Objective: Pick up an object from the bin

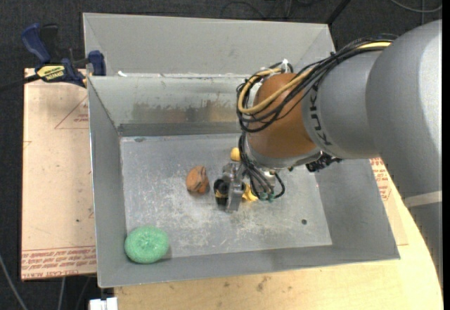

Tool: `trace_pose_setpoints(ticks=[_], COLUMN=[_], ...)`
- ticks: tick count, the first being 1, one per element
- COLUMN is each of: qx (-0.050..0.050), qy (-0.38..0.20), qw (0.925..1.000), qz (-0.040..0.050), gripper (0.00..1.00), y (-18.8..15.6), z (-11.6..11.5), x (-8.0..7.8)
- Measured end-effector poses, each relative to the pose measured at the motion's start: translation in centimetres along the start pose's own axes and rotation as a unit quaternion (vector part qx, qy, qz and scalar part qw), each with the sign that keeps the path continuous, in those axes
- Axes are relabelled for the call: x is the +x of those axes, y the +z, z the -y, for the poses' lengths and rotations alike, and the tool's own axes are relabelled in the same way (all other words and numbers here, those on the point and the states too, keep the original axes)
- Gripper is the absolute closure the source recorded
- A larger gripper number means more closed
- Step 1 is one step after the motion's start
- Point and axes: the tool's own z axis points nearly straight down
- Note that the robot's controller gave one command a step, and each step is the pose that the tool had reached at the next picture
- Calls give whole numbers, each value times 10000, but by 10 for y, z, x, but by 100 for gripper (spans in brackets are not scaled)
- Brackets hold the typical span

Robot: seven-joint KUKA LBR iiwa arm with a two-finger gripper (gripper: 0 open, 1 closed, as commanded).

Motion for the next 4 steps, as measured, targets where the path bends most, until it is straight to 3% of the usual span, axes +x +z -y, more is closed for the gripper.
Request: trace_pose_setpoints(ticks=[4], qx=[9], qy=[-3], qw=[10000], qz=[-11], gripper=[100], y=[-39], z=[0], x=[1])
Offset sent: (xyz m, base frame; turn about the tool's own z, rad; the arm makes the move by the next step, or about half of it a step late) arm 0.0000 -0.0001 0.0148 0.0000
